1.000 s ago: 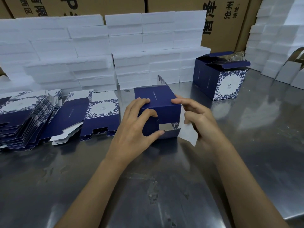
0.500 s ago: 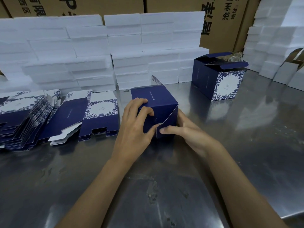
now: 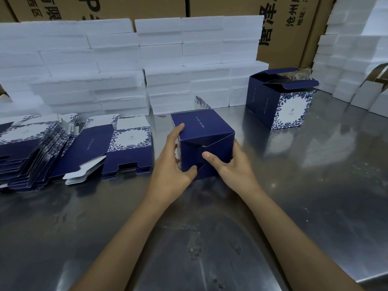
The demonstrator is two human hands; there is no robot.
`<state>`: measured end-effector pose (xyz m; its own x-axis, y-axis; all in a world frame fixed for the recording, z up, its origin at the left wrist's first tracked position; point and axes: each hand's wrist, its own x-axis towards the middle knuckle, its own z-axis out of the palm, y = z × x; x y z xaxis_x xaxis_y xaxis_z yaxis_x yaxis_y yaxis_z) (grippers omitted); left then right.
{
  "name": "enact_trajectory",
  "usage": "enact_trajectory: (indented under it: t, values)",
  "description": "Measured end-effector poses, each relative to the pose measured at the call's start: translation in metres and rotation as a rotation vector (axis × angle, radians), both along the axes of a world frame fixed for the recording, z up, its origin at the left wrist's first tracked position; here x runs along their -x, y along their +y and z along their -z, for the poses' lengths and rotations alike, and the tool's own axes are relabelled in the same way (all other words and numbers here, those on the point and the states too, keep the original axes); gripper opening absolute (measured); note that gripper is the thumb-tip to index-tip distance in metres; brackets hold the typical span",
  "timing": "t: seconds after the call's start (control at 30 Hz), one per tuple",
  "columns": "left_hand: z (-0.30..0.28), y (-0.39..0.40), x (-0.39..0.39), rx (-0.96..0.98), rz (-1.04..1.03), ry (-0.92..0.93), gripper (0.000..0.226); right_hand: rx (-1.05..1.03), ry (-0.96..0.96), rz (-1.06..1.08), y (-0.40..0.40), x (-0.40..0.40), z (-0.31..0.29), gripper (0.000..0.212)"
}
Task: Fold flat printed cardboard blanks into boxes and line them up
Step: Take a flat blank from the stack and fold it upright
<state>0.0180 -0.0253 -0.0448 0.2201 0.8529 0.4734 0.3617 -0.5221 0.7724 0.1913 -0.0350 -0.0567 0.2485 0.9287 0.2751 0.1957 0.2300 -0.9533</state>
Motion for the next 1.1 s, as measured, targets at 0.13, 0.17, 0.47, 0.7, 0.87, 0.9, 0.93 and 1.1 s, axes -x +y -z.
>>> enact_trajectory:
  t: [0.13,0.17,0.47,0.7,0.87,0.9,0.93,1.1]
  values:
    - [0.0,-0.002,-0.004,-0.03,-0.01,-0.005,0.096,-0.037,-0.002,0.07,-0.001,0.001,0.001,0.052]
    - [0.001,-0.002,-0.005,-0.034,-0.016,0.004,0.096,-0.045,-0.005,0.088,-0.001,0.001,0.001,0.05]
    - [0.003,-0.002,-0.007,-0.044,-0.043,0.048,0.101,-0.063,-0.037,0.177,-0.001,0.0,0.002,0.04]
    - [-0.006,-0.004,-0.009,0.156,0.085,-0.24,0.083,-0.003,0.101,0.026,-0.001,-0.006,-0.003,0.05]
    - [-0.006,0.006,-0.001,0.453,-0.031,-0.432,0.064,0.076,0.316,0.006,-0.01,-0.012,-0.021,0.058]
    - [-0.002,0.008,0.0,0.474,-0.026,-0.417,0.077,0.06,0.325,0.056,-0.011,-0.013,-0.023,0.055]
    - [0.001,0.009,0.0,0.501,-0.013,-0.408,0.09,0.04,0.324,0.092,-0.011,-0.014,-0.024,0.049]
    - [-0.001,0.006,-0.001,0.566,0.106,-0.445,0.111,0.008,0.325,0.044,-0.011,-0.015,-0.025,0.021]
